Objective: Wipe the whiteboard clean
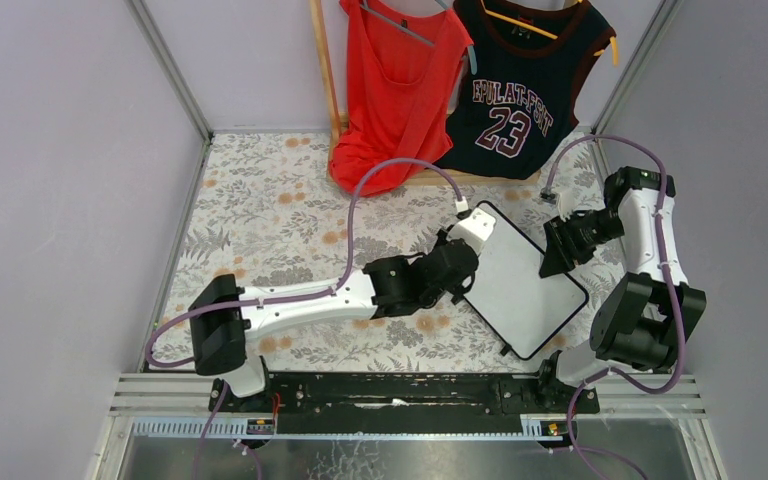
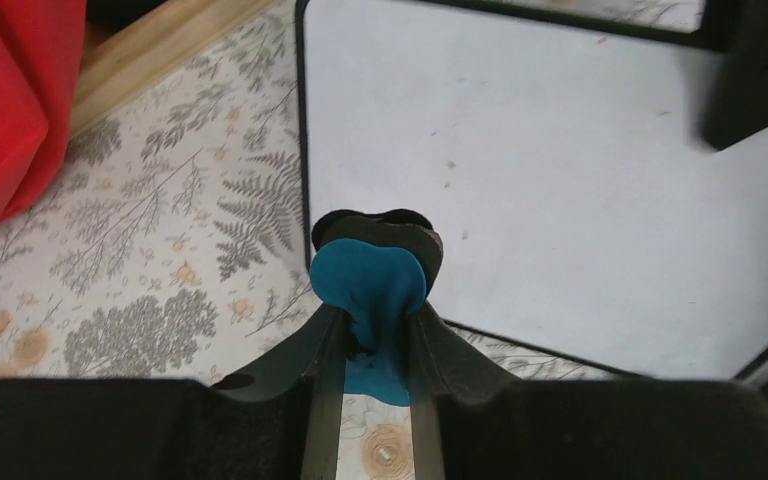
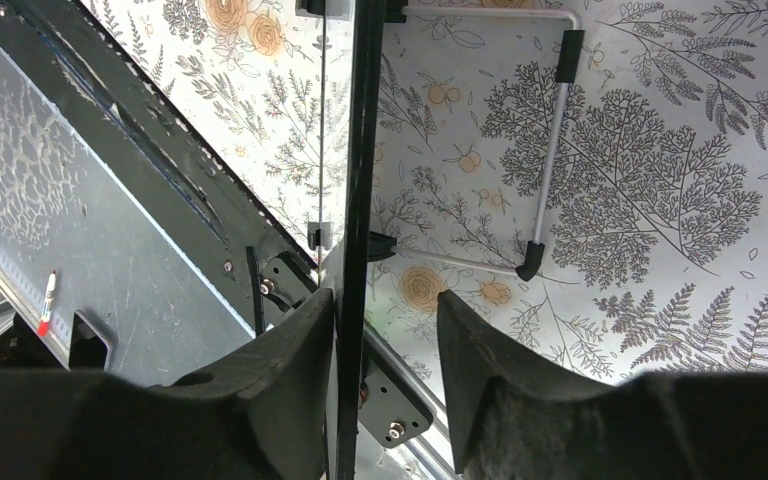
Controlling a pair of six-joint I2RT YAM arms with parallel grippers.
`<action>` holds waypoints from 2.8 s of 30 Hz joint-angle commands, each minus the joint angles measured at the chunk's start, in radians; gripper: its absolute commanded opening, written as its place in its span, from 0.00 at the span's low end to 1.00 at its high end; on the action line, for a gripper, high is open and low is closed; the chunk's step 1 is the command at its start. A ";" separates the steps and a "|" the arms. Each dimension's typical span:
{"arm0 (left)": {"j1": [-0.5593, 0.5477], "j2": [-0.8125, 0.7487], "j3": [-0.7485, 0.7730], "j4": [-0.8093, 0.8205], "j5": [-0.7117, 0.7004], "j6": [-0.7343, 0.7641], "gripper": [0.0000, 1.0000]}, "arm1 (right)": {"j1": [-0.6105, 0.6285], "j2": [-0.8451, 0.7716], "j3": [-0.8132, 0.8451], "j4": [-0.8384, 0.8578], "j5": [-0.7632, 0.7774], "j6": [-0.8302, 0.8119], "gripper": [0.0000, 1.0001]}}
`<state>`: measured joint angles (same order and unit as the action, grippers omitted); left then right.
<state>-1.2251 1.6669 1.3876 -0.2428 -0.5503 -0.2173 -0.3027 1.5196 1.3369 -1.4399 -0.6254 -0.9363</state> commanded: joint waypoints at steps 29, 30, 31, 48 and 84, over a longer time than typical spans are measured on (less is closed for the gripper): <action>0.260 -0.307 -0.357 0.011 -0.036 -0.129 0.15 | -0.039 -0.055 0.125 0.818 0.382 0.805 0.57; 0.275 -0.317 -0.367 0.009 -0.032 -0.130 0.16 | -0.041 -0.068 0.090 0.865 0.421 0.820 0.57; 0.289 -0.330 -0.381 0.005 -0.029 -0.133 0.15 | -0.041 -0.077 0.054 0.906 0.449 0.829 0.57; 0.687 -0.261 -0.415 -0.141 0.294 -0.252 0.17 | -0.043 -0.121 -0.199 1.106 0.524 0.876 0.56; 0.558 -0.066 -0.234 -0.267 0.598 -0.133 1.00 | -0.044 -0.125 -0.220 1.092 0.428 0.864 0.55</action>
<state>-0.6525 1.5463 1.0977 -0.4541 -0.1139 -0.4213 -0.3450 1.4292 1.1145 -0.3779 -0.1772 -0.0681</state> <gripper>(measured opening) 0.997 0.553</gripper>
